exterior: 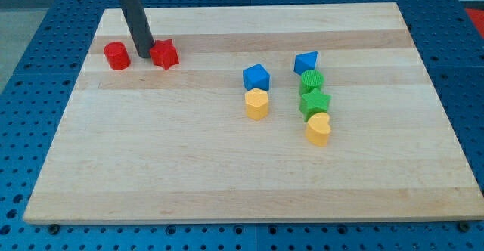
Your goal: Move the red circle below the red star
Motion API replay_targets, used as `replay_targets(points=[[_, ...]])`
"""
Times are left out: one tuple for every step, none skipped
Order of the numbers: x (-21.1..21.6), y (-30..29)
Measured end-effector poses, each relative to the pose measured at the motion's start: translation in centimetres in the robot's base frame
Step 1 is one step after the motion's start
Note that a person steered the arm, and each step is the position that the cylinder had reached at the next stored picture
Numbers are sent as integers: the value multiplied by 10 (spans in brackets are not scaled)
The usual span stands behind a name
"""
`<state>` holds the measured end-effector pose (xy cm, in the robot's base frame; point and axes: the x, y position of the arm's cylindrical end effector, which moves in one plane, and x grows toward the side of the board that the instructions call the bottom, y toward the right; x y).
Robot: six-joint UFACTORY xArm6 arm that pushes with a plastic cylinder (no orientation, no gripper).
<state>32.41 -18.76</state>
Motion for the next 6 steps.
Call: replay_targets(points=[[0,1],[-30,-21],[-54,-66],[-33,-91],[-13,-91],[-10,-86]])
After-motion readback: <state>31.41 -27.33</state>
